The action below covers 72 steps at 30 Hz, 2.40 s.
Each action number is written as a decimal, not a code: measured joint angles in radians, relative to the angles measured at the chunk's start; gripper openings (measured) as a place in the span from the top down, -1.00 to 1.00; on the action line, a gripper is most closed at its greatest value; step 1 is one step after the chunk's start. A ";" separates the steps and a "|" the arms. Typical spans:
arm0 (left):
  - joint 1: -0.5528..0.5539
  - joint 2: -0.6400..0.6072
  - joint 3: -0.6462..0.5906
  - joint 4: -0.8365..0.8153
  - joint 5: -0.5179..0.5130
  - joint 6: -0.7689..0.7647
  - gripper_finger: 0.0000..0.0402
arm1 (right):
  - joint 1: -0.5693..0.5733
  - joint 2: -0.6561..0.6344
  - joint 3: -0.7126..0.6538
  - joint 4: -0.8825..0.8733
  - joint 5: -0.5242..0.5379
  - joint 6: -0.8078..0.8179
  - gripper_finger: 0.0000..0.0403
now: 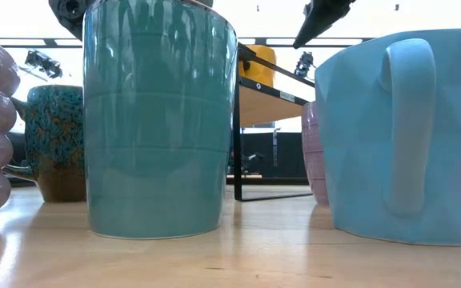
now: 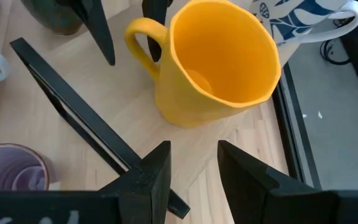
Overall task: Place coffee mugs
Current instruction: Put the yellow mug on the shelf
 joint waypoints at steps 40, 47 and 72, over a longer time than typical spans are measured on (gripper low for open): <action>0.001 -0.484 -0.001 -0.760 0.179 0.068 0.80 | 0.001 0.000 0.000 -0.014 -0.016 0.038 0.32; 0.009 -0.604 -0.035 -0.835 0.087 0.118 0.80 | 0.001 0.000 0.000 -0.008 -0.016 0.038 0.32; 0.467 -0.914 -0.372 -0.539 0.261 0.193 0.80 | 0.002 0.000 0.000 0.014 -0.017 0.027 0.32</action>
